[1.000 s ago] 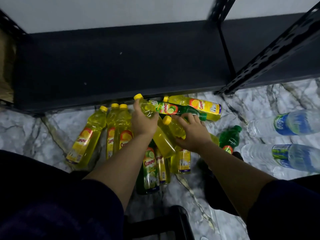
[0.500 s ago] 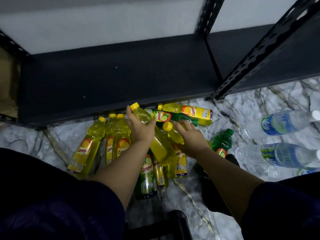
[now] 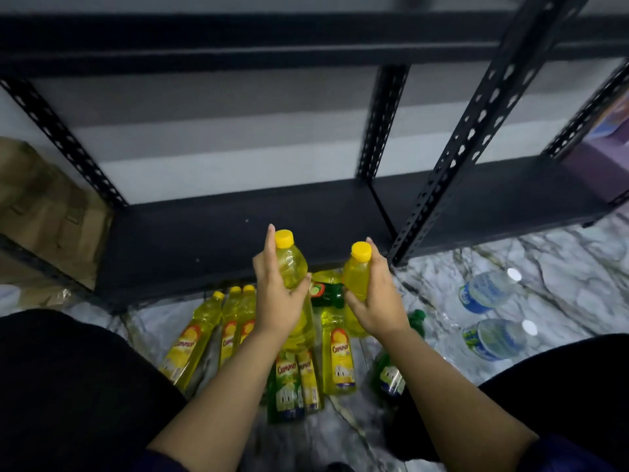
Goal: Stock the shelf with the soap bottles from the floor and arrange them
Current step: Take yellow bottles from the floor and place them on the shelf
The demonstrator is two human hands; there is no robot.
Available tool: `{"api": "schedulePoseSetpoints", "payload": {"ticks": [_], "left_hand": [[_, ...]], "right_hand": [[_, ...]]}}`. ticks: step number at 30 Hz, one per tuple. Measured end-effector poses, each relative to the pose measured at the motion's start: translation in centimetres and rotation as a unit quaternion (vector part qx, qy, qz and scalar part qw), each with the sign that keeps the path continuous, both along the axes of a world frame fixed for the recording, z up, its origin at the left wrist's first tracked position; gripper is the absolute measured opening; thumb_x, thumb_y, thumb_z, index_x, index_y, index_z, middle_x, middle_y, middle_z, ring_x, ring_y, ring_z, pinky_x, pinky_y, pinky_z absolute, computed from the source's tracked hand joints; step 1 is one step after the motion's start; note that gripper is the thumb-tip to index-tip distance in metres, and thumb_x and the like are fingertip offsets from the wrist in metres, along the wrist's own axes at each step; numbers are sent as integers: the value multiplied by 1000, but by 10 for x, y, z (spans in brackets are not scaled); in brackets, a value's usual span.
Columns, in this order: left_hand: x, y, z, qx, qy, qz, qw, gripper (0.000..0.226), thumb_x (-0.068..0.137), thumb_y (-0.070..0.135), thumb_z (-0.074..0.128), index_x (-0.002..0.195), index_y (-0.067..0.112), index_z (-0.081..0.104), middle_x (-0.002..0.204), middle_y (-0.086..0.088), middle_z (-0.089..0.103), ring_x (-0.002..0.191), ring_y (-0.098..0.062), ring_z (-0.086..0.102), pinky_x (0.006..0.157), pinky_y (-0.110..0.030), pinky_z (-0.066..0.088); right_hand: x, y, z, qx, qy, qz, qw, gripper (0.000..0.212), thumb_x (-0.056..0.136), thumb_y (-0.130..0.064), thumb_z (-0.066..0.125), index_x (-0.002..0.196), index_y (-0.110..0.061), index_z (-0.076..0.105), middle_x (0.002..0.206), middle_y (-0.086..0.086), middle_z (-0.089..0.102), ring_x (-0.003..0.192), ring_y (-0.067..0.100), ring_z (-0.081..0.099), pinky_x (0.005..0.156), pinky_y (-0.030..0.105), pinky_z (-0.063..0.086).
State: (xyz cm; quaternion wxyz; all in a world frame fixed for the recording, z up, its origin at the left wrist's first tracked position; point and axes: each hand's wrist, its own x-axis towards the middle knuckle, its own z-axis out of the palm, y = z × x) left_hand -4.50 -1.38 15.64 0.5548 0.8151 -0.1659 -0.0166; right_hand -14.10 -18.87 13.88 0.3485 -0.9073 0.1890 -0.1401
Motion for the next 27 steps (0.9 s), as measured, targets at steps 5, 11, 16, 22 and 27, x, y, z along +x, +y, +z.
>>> {"api": "schedulePoseSetpoints", "payload": {"ticks": [5, 11, 16, 22, 27], "left_hand": [[1, 22, 88, -72, -79, 23, 994, 106, 84, 16, 84, 162, 39, 17, 135, 16, 37, 119, 25, 41, 98, -4, 37], [17, 35, 213, -138, -209, -30, 968, 109, 79, 23, 89, 161, 45, 20, 155, 9, 41, 141, -11, 46, 112, -34, 47], [39, 20, 321, -176, -321, -39, 930, 107, 79, 28, 89, 161, 40, 22, 151, 13, 41, 138, -13, 49, 107, -46, 51], [76, -16, 418, -237, -408, 3, 882, 104, 82, 24, 87, 163, 25, 22, 141, 15, 42, 129, 9, 45, 100, -21, 51], [127, -55, 444, -253, -414, 63, 872, 103, 82, 29, 87, 162, 29, 21, 149, 7, 40, 136, -10, 43, 107, -32, 47]], "right_hand": [[-1, 9, 94, 10, -134, -15, 991, 112, 92, -25, 78, 166, -39, -4, 151, -31, 24, 138, -16, 26, 111, 19, 33], [3, 4, 236, -28, -311, 17, 950, 104, 91, -33, 78, 168, -26, 8, 168, -12, 27, 151, 1, 32, 117, 23, 35], [21, -12, 362, -80, -407, 58, 908, 105, 93, -33, 78, 168, -28, 5, 169, -3, 30, 147, 12, 44, 111, 22, 44], [69, -44, 459, -127, -483, 82, 862, 101, 96, -26, 75, 168, -24, 5, 168, -3, 30, 142, 17, 50, 108, 47, 52], [119, -68, 473, -154, -428, 62, 888, 102, 95, -35, 73, 166, -44, 0, 162, -12, 34, 140, 19, 50, 102, 55, 53]]}}
